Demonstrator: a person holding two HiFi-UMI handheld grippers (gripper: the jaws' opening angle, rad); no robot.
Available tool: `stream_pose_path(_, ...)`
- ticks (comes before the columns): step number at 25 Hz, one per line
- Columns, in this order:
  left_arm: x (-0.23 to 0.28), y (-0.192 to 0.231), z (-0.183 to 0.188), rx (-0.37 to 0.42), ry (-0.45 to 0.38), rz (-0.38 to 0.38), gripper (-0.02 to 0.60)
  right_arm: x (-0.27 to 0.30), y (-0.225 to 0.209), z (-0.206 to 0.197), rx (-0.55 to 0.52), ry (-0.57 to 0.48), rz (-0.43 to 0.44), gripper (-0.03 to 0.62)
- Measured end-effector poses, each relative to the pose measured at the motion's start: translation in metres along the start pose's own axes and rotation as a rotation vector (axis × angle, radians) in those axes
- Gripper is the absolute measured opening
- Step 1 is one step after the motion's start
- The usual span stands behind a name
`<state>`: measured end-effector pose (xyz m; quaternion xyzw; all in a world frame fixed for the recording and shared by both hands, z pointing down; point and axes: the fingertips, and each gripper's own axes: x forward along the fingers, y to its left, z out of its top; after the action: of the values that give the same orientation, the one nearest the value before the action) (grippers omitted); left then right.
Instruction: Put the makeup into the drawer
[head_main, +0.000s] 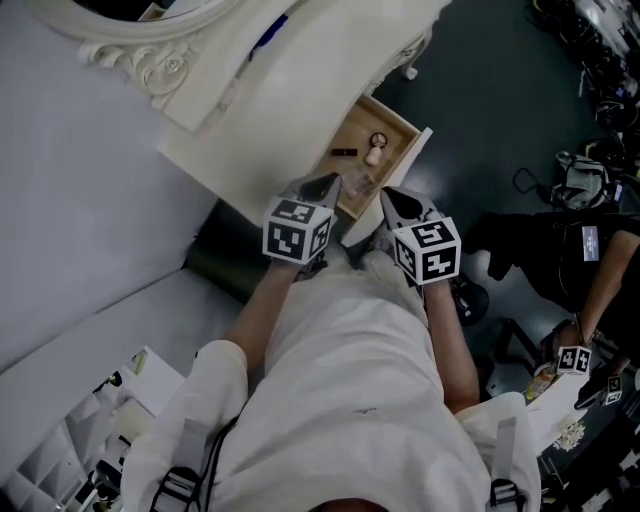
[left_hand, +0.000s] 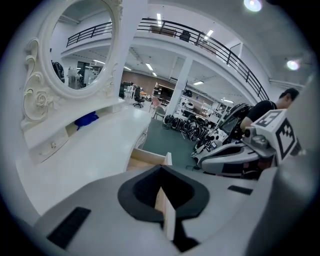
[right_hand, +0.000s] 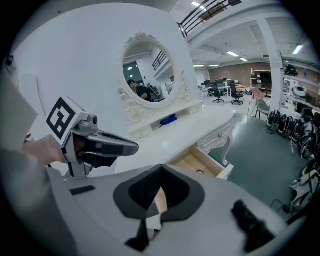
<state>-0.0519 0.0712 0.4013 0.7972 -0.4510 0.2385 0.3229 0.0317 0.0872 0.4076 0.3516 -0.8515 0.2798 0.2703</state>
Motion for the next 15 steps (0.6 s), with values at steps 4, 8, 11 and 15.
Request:
stream_pose_path(4, -0.010, 0.003, -0.003, -0.015, -0.021, -0.015, 0.011, 0.001, 0.013, -0.001, -0.033, 0.001, 0.008, 0.012)
stream_pose_path(8, -0.015, 0.007, -0.005, -0.062, -0.048, -0.052, 0.011, 0.003, 0.024, -0.002, -0.083, 0.005, 0.013, 0.011)
stream_pose_path(11, -0.021, 0.012, -0.004, -0.068, -0.052, -0.051, 0.011, 0.005, 0.030, -0.002, -0.095, 0.011, 0.014, 0.011)
stream_pose_path(15, -0.024, 0.018, -0.003, -0.064, -0.048, -0.049, 0.011, 0.009, 0.036, -0.001, -0.095, 0.009, 0.021, 0.011)
